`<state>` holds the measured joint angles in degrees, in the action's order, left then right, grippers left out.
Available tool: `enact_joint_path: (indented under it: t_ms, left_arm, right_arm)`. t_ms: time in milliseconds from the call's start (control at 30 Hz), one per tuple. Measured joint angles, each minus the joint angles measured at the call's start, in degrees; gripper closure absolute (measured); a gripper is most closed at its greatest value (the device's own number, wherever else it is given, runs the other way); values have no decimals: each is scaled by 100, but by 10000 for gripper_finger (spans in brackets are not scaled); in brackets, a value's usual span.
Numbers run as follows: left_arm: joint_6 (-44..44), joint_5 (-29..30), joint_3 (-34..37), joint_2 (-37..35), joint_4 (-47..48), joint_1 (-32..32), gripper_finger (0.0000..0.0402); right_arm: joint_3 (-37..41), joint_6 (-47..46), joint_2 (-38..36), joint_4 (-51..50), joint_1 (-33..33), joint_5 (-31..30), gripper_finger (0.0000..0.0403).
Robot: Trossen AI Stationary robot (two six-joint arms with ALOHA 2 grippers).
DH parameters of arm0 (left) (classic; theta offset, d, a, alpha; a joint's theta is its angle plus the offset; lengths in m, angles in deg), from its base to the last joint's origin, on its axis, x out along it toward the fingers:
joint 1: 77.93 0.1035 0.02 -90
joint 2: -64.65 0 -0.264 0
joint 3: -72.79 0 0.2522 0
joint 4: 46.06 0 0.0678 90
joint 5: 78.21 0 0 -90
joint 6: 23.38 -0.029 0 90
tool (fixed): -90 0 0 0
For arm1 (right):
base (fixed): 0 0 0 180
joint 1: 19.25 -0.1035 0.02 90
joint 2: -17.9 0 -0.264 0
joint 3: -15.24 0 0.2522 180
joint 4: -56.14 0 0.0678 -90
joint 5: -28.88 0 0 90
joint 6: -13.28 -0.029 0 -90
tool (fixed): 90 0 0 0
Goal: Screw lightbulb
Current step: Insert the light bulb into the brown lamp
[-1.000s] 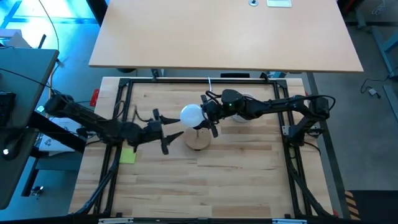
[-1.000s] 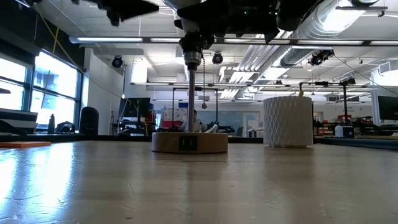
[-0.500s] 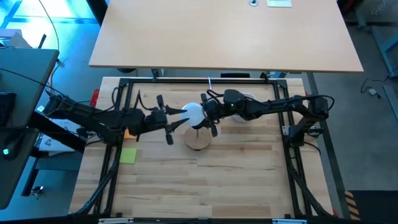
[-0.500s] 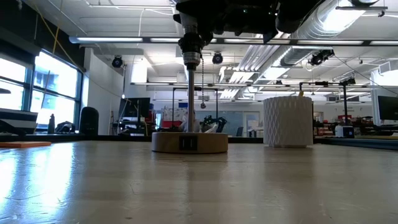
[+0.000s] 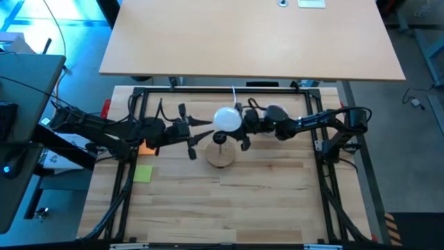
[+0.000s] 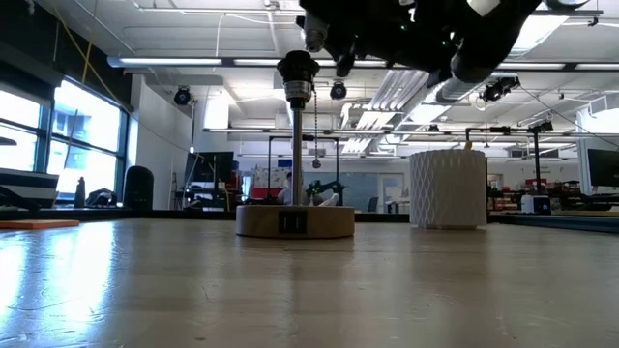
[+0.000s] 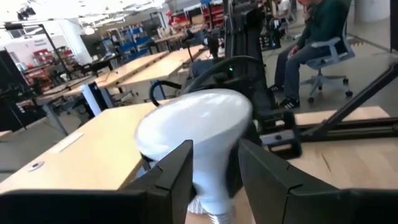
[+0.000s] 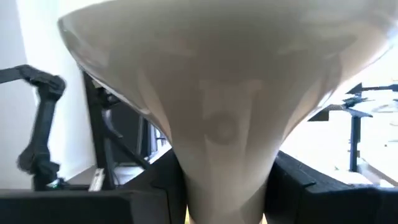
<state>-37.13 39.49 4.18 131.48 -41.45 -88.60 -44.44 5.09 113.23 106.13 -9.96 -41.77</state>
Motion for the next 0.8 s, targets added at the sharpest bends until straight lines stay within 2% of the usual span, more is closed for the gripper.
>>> enact_joint_path:
  t_ms: [300,467,600,800]
  left_arm:
    - [159,63,0,-2,-218,-110,281]
    - [113,374,0,-2,-603,-384,281]
    - [105,436,0,-4,-706,-482,281]
    - [64,477,0,-4,-689,-511,280]
  right_arm:
    - [-255,76,29,-447,-32,8,261]
    - [-257,66,289,-261,-72,-315,261]
    - [-264,-101,517,158,-71,-315,261]
    - [-253,-188,553,26,-74,-218,261]
